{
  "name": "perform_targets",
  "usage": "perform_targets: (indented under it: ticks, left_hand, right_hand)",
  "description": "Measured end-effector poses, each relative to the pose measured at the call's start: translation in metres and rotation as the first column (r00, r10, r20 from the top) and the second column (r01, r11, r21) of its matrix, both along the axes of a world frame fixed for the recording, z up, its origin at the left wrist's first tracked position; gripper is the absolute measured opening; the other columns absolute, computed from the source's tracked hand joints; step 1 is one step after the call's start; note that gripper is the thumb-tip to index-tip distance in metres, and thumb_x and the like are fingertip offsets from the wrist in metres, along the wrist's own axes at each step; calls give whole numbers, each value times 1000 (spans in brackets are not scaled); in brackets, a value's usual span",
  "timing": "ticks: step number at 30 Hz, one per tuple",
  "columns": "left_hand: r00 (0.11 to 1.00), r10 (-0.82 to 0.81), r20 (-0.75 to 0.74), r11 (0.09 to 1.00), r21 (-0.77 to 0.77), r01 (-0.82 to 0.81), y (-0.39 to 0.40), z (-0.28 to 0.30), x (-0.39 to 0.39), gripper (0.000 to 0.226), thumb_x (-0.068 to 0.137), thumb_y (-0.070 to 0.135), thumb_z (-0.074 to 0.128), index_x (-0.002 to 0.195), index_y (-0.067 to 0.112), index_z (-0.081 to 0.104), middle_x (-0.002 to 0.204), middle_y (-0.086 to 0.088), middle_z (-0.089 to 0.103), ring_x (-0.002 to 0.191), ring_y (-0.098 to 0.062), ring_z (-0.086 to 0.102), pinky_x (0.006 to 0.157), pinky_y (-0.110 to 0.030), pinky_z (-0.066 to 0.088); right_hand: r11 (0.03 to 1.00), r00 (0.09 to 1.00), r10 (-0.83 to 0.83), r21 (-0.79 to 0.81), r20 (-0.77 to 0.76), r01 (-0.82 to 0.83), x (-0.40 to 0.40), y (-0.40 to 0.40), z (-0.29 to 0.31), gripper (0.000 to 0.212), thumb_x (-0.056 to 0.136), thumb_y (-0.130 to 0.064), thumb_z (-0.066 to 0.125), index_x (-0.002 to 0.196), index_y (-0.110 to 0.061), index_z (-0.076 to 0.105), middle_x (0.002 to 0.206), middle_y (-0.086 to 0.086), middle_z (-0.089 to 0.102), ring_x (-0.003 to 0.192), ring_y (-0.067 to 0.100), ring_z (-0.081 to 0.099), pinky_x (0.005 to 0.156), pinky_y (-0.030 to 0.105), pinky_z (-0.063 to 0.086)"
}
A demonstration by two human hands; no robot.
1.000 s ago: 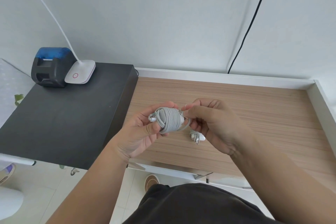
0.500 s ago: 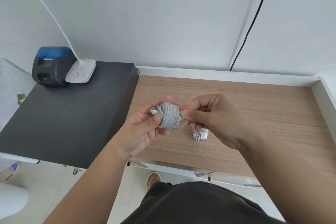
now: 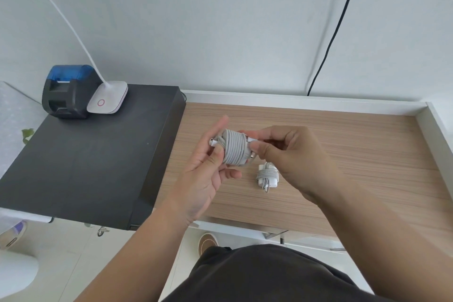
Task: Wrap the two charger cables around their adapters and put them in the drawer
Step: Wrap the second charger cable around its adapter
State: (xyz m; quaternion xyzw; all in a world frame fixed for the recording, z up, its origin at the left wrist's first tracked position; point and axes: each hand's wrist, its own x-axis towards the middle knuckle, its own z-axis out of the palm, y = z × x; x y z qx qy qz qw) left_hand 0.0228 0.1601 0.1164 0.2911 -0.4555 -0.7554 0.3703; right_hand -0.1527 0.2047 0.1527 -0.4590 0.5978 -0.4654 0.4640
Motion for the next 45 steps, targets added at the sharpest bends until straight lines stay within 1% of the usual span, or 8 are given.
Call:
perform_targets:
  ticks: [6, 10, 13, 18, 25, 34, 41, 45]
  left_hand:
    - [1000, 3, -11, 999, -51, -3, 6, 6, -3, 21, 95, 23, 40, 113, 28, 48, 108, -7, 55, 86, -23, 58, 64, -26, 50]
    - [1000, 18, -18, 996, -82, -19, 10, 8, -6, 37, 82, 52, 67, 110, 34, 51, 108, -6, 54, 82, -17, 55, 62, -25, 47]
    - [999, 40, 12, 992, -118, -38, 13, 7, -8, 41, 76, 59, 70, 106, 38, 53, 101, 2, 59, 80, -14, 54, 61, -23, 45]
    - [998, 58, 16, 991, -119, -55, 12, 8, -4, 36, 77, 48, 72, 103, 34, 51, 95, 2, 59, 76, -13, 53, 55, -21, 41]
    - [991, 98, 87, 976, -204, -79, 7, 9, 0, 15, 76, 38, 54, 91, 40, 54, 85, 5, 60, 71, -13, 53, 52, -24, 38]
    - [973, 177, 150, 891, -443, -94, 12, 6, -2, 18, 82, 40, 51, 95, 53, 50, 91, 17, 59, 74, -14, 52, 55, -22, 41]
    - [985, 172, 20, 958, -237, -162, 13, 10, -9, 23, 84, 41, 52, 103, 32, 44, 86, 6, 62, 67, -11, 54, 49, -23, 41]
    - [975, 215, 59, 967, -154, -204, 17, 12, -16, 20, 91, 37, 47, 106, 26, 43, 85, 1, 58, 64, -12, 52, 48, -23, 40]
  right_hand:
    - [1000, 997, 0, -12, -83, -1, -2, 3, 3, 17, 88, -16, 67, 98, -26, 76, 87, 0, 75, 83, 19, 69, 85, 40, 56]
    - [997, 983, -75, 12, 168, 74, 4, 5, 2, 10, 79, -8, 75, 89, -9, 73, 71, 9, 71, 63, 16, 62, 63, 26, 54]
    - [995, 955, -99, 41, 278, 91, 6, 7, 0, 11, 78, -5, 74, 89, -1, 72, 65, 8, 68, 57, 12, 60, 56, 20, 50]
    - [999, 976, -54, 16, 209, 51, 10, 12, 3, 8, 80, -1, 72, 87, -3, 73, 68, 14, 69, 56, 12, 59, 55, 19, 50]
    - [997, 988, -71, -5, 134, 72, 21, 18, 7, 6, 81, -2, 73, 86, -6, 73, 74, 20, 71, 57, 13, 60, 57, 19, 50]
    - [966, 910, -257, 65, 325, 250, 35, 18, -1, 5, 83, -3, 70, 84, -6, 73, 60, 3, 65, 53, 8, 55, 53, 18, 46]
    - [979, 956, -179, -53, 234, 196, 31, 16, 7, 4, 81, -5, 72, 83, -9, 72, 68, 5, 68, 57, 6, 59, 56, 15, 47]
    - [966, 952, -228, -73, 206, 247, 27, 15, 5, 8, 79, -6, 76, 80, -13, 73, 65, -1, 69, 60, 7, 61, 59, 18, 49]
